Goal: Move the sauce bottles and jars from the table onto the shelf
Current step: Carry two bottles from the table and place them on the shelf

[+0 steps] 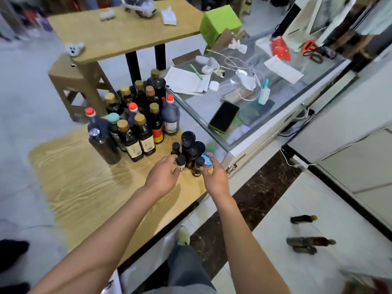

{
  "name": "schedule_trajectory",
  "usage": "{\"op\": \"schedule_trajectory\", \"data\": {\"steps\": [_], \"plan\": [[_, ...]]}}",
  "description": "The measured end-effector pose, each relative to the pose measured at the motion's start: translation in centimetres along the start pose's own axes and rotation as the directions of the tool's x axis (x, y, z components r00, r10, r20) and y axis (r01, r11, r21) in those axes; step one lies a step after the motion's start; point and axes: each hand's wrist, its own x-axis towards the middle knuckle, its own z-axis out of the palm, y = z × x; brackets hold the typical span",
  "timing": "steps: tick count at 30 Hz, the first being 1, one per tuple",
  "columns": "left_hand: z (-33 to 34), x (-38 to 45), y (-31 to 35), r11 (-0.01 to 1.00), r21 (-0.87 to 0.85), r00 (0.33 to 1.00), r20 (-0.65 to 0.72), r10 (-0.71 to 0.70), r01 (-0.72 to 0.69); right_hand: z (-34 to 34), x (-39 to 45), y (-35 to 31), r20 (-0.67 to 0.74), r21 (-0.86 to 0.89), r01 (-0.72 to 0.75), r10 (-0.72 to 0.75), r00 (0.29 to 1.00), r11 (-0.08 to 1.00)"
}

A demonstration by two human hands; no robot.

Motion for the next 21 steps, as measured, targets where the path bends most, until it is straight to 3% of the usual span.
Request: {"op": "schedule_trajectory", "data": {"steps": [6, 12, 16, 21], "plan": [[3.0, 6.6, 0.6, 0.986, 0.165, 0.996, 0.089, -0.015, 0.000, 0.5, 6.7, 1.3, 0.082, -0.019, -0.044, 0.045, 0.996, 0.999], [5.1, 8.7, -0.2, 0.909, 0.417, 0.987, 0.148, -0.060, -0.007, 1.7, 8.2, 2.2, 0.155, -0.180, 0.072, -0.044, 0.987, 0.981], [5.4, 9.2, -0.7, 0.929, 0.370, 0.988, 0.148, -0.043, -0.015, 2.4, 8.8, 1.9, 0.208, -0.210, 0.078, -0.033, 0.978, 0.975], [5.3, 8.5, -0.9, 0.956, 0.293, 0.988, 0.148, -0.029, -0.016, 2.8, 8.3, 2.2, 0.167, -0.161, 0.097, -0.070, 0.983, 0.982]]}}
